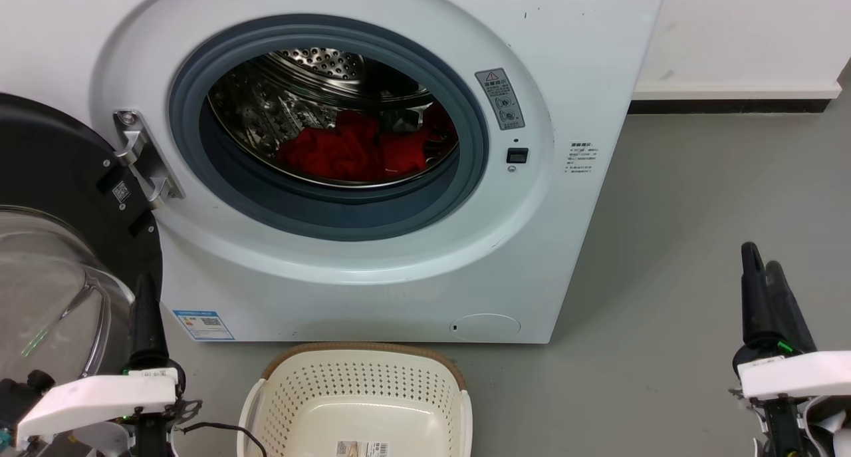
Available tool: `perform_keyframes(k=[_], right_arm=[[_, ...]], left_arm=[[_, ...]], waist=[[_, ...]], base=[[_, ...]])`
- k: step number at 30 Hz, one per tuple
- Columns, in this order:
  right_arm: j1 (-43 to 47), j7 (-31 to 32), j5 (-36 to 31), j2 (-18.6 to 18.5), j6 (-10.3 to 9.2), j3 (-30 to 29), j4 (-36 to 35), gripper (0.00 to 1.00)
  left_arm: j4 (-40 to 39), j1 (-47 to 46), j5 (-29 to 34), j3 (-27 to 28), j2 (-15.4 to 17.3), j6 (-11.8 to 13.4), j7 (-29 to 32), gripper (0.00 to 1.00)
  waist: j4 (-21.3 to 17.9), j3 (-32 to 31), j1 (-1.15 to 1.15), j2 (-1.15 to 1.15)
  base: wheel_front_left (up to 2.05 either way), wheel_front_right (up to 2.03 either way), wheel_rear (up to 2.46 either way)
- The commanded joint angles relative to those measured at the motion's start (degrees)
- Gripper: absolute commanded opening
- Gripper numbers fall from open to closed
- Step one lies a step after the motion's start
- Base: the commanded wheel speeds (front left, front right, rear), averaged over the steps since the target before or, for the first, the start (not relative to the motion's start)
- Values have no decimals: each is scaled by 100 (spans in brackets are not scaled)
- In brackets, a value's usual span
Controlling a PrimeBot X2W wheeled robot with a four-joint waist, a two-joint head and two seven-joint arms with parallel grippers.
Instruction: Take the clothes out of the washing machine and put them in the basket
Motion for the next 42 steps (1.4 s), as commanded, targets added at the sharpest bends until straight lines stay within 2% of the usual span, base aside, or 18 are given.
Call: perform_keyframes(k=[1, 4, 9, 21, 31, 42], right_arm=[[-124, -50, -293, -26, 1, 22, -205, 100], [-131, -110, -895, -26, 1, 146, -494, 100], [-104, -207, -1630, -26, 1, 331, -802, 100], [4, -415, -2719, -26, 1, 522, -1091, 100], [132, -577, -3410, -26, 1, 636, -1027, 100], [264, -737, -4210, -26, 0, 756, -998, 100]], left_arm=[[-180, -59, 177, -20, 14, 66, -55, 100], [-403, -25, 516, -141, 14, 184, -113, 100], [-788, 46, 1087, -384, 15, 237, -208, 100], [-1173, 210, 2411, -954, 16, 181, -419, 100], [-1284, 275, 3599, -1358, 17, 479, -572, 100], [-1273, 361, 4388, -1784, 193, 857, -731, 100]], waist=[[0, 5, 0, 0], [-2, 24, 0, 0], [-5, 49, 0, 0], [-26, 91, 0, 0], [-45, 100, 0, 0], [-49, 124, 0, 0]], base=[[0, 0, 0], [0, 0, 0], [0, 0, 0], [0, 0, 0], [0, 0, 0], [0, 0, 0]])
